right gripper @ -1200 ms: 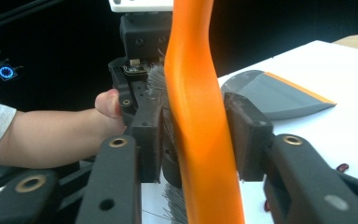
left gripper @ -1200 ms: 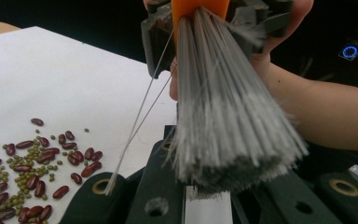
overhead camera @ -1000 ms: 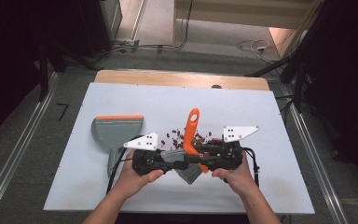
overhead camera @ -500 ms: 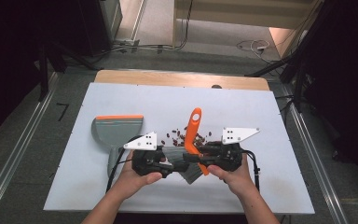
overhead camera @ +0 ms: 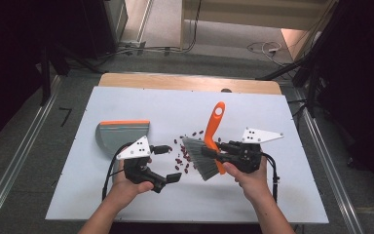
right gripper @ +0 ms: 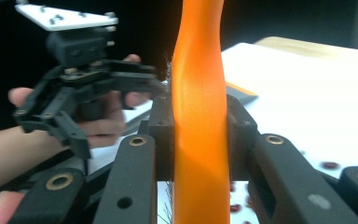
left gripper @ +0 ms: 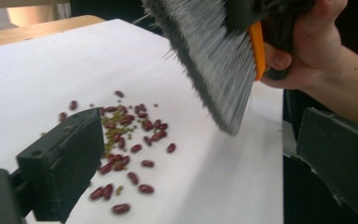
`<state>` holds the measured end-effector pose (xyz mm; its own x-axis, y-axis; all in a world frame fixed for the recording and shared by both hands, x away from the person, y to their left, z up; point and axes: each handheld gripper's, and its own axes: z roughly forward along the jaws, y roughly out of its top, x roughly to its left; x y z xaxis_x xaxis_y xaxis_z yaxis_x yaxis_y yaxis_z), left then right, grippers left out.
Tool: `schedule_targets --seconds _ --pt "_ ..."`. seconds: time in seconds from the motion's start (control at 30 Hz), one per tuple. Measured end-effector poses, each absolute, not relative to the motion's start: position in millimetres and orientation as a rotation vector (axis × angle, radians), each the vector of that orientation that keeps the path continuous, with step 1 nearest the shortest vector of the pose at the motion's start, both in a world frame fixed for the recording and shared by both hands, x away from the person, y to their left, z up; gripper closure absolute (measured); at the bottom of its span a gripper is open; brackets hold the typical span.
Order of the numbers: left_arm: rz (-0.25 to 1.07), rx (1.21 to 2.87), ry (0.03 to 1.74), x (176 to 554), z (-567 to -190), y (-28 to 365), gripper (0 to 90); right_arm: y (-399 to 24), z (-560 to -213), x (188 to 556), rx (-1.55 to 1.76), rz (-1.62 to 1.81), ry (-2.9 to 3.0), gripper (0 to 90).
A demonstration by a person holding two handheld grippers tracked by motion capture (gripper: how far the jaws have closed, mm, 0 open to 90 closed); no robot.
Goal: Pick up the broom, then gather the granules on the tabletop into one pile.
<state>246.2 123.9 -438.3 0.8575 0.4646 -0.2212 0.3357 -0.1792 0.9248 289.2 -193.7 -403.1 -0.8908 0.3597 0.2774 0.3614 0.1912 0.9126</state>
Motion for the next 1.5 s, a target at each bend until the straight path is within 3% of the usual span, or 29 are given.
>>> schedule_targets --seconds 1.03,1.5 --pt "0.304 1.739 0.774 236.7 -453.8 189.1 0.0 -238.5 -408.4 321.4 -1.370 -1.699 -2.594 68.5" --pt "0.357 1.705 0.828 228.9 -459.4 203.4 0.0 -223.3 -411.1 355.9 -1.614 -1.173 -2.976 68.5"
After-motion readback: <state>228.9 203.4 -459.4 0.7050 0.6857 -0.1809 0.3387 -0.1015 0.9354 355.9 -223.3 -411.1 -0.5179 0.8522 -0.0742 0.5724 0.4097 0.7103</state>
